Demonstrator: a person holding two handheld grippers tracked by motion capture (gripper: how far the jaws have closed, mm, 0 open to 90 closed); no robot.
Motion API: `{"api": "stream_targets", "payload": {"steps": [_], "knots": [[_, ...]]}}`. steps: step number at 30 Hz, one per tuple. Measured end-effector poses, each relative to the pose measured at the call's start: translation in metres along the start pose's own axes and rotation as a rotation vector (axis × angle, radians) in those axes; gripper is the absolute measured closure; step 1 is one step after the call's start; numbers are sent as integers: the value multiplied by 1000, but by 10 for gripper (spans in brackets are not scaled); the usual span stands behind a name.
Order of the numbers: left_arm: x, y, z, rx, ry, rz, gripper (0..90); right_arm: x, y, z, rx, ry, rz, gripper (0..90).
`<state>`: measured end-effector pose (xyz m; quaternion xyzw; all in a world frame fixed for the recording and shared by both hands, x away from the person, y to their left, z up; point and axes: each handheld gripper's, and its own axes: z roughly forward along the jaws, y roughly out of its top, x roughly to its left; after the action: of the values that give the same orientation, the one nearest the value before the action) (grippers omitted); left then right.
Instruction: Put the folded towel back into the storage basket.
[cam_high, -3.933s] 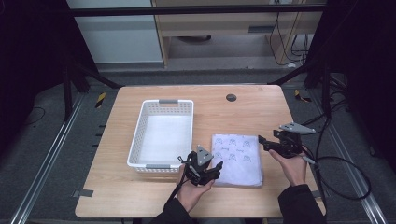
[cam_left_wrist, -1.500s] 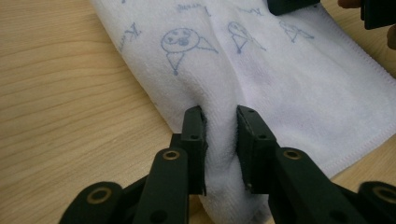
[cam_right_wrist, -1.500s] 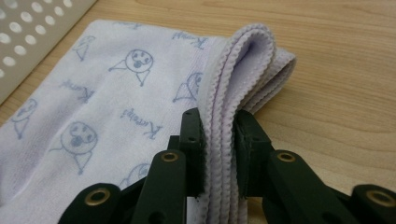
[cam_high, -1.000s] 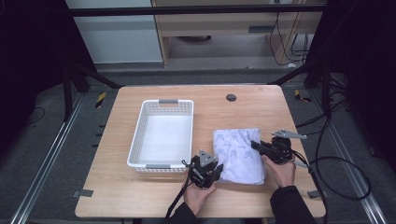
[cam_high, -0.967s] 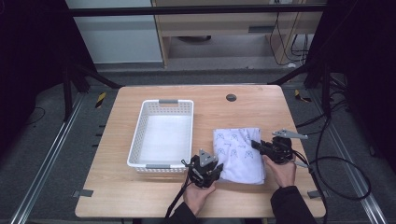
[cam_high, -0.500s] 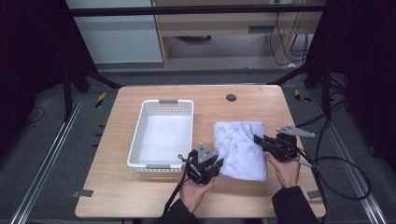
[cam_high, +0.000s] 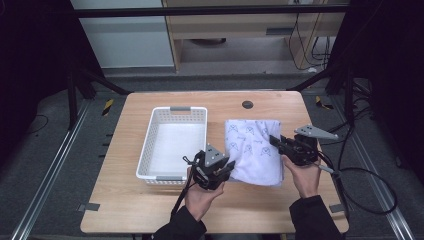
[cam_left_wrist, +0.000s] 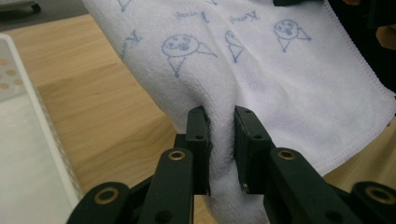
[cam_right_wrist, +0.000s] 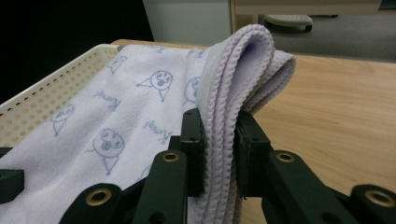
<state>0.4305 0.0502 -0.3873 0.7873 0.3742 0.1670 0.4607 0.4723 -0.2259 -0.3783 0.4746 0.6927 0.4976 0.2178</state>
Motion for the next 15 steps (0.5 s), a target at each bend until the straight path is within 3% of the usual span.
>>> {"api": "stream_targets", "payload": {"steps": [15], "knots": [[17, 19, -26, -53, 29, -11, 761, 27, 37, 3, -18, -25, -43, 760]]}}
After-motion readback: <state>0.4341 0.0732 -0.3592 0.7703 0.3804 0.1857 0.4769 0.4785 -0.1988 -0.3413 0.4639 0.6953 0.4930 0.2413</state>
